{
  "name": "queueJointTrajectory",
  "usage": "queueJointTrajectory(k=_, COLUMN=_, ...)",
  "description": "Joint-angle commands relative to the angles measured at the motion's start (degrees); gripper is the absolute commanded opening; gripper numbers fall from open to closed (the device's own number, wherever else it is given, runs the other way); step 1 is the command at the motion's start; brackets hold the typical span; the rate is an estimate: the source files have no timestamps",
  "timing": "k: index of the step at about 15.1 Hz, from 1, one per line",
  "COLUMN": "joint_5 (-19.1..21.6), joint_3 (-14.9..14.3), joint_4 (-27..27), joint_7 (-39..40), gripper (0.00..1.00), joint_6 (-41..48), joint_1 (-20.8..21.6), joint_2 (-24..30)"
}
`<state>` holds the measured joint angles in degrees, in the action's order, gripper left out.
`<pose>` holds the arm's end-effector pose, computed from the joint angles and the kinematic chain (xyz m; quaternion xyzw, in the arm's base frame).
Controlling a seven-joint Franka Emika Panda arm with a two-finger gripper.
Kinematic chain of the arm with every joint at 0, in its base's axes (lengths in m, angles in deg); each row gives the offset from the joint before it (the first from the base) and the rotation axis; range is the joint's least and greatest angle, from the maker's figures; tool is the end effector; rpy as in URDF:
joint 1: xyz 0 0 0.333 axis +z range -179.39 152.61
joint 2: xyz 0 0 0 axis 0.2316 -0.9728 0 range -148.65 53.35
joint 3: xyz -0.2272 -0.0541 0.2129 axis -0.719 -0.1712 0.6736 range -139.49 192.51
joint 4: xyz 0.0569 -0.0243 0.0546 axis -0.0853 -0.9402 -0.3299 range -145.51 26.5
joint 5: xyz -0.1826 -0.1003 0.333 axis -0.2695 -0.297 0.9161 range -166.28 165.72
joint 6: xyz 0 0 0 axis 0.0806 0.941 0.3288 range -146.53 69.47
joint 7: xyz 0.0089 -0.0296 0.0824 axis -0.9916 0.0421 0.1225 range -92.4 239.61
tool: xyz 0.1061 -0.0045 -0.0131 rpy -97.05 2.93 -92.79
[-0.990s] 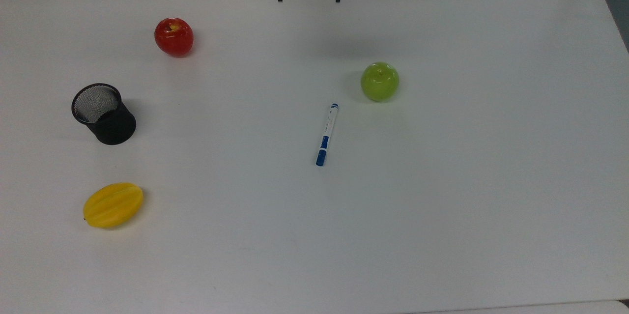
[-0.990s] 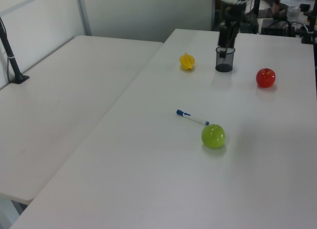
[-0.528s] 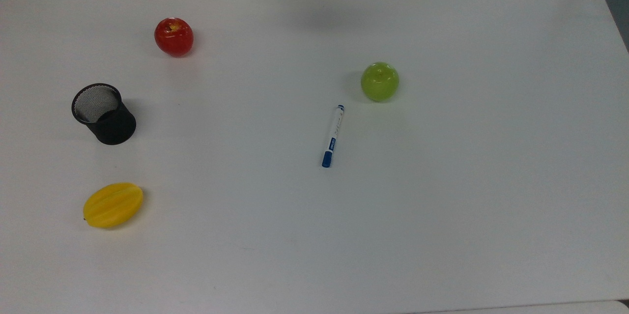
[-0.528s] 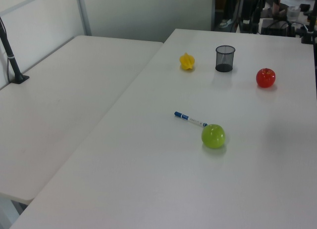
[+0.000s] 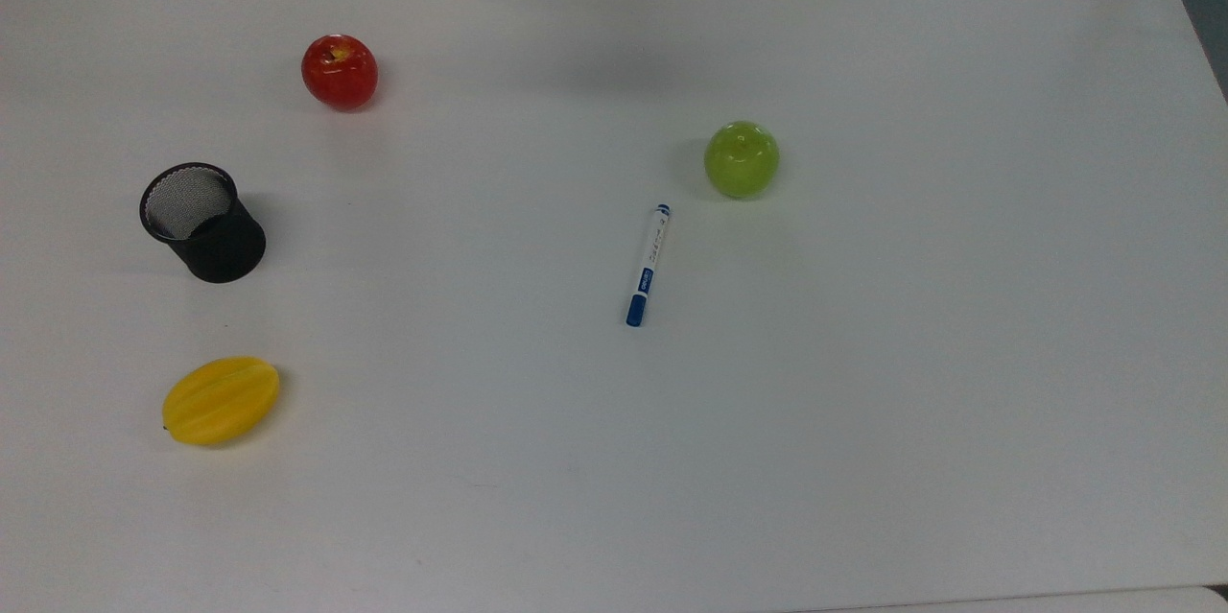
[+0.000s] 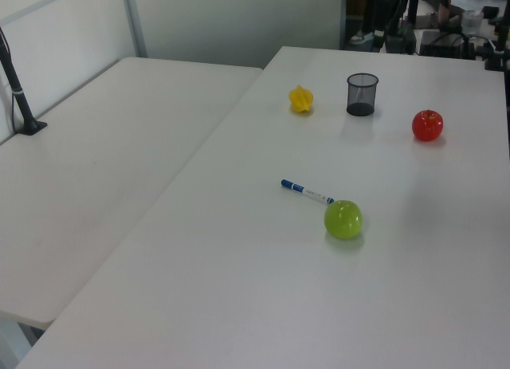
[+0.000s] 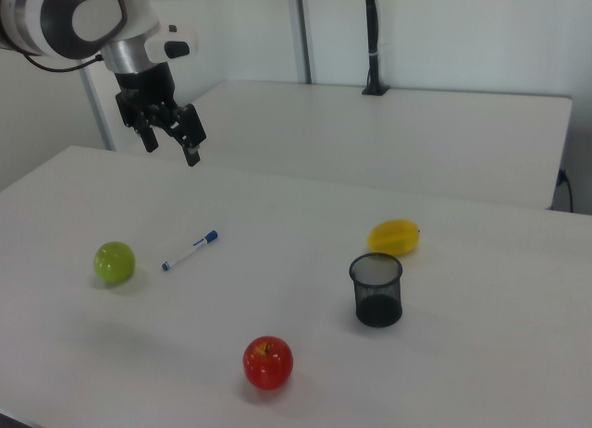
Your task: Take marker pen
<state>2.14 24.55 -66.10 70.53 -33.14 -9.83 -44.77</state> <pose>0.5567 0.0187 0.6164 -0.9973 0.0157 -0.0679 0.0245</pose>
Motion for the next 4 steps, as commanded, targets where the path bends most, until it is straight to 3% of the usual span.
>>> queueJointTrajectory(k=1, joint_5=0.5, joint_3=-0.9, joint_4=-0.1, joint_7=1.7, gripper=1.0, joint_6=-0.9, joint_1=0.9, joint_2=0.2)
queueJointTrajectory(k=4, joint_5=0.5, joint_3=-0.8, joint_4=0.0, joint_7=1.4, gripper=1.0, joint_6=-0.9, joint_1=0.9, joint_2=0.2)
